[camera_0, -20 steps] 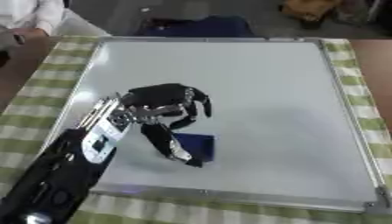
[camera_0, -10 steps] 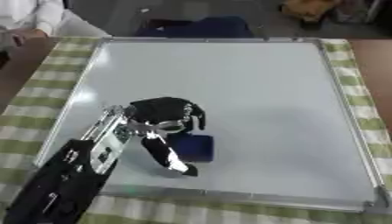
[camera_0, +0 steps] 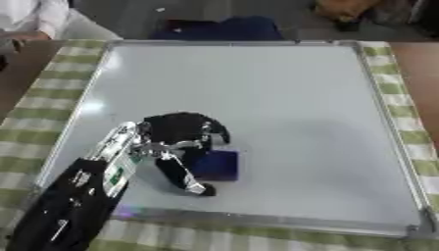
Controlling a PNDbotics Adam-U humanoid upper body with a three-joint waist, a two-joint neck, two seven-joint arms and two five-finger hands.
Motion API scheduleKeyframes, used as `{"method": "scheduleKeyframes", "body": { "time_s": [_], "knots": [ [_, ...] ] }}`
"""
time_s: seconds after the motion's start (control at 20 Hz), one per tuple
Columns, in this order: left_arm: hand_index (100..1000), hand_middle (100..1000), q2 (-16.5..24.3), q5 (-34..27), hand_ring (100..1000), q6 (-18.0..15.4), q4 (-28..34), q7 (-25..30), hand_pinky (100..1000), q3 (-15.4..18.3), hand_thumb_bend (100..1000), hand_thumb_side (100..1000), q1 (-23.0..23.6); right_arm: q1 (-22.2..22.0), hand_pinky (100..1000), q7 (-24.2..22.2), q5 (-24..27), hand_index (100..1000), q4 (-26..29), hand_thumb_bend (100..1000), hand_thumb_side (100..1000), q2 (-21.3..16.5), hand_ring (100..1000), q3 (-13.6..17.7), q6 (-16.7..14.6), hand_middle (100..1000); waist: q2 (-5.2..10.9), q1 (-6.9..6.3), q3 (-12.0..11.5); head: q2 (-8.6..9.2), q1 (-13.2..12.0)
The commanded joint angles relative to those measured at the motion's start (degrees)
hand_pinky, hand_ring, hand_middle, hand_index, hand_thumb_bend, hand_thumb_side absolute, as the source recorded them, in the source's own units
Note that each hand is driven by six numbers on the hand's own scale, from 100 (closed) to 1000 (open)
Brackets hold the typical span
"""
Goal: Wipe the whiteboard clean with a brush.
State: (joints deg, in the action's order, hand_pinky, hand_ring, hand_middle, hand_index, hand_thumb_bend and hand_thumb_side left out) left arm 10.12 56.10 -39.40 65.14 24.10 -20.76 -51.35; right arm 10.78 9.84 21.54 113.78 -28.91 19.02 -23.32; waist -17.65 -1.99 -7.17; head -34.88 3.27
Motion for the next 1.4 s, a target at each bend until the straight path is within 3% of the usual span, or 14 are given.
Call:
{"method": "scheduleKeyframes", "body": {
  "time_s": [0.05, 0.3, 0.8, 1.4],
  "knots": [
    [137, 745, 0.04, 2.41, 853, -4.7, -0.71, 3.06, 846, 0.51, 447, 538, -0.35, 0.44, 674, -0.13, -0.25, 569, 0.81, 100, 1000, -1.0, 592, 0.64, 0.12, 519, 0.74, 0.18, 0.14, 0.63, 0.21],
    [136, 660, -0.29, 3.66, 828, -4.76, -1.98, 2.12, 823, 0.64, 389, 564, -0.33, 0.46, 675, -0.08, -0.3, 567, 0.81, 100, 1000, -0.96, 592, 0.65, 0.24, 518, 0.57, 0.14, 0.11, 0.64, 0.3],
    [137, 560, -0.15, 3.42, 799, -4.88, -0.6, 0.87, 802, 0.47, 387, 592, -0.75, 0.37, 675, -0.03, -0.48, 564, 0.81, 100, 1000, -0.87, 589, 0.61, 0.55, 514, 0.53, 0.1, 0.03, 0.67, 0.3],
    [126, 526, -0.12, 6.8, 781, -6.26, -0.87, -0.76, 790, 0.48, 363, 499, -0.62, 0.42, 675, 0.0, -0.37, 562, 0.81, 100, 1000, -0.85, 586, 0.63, 0.52, 511, 0.46, 0.06, 0.2, 1.07, 0.29]
  ]
}}
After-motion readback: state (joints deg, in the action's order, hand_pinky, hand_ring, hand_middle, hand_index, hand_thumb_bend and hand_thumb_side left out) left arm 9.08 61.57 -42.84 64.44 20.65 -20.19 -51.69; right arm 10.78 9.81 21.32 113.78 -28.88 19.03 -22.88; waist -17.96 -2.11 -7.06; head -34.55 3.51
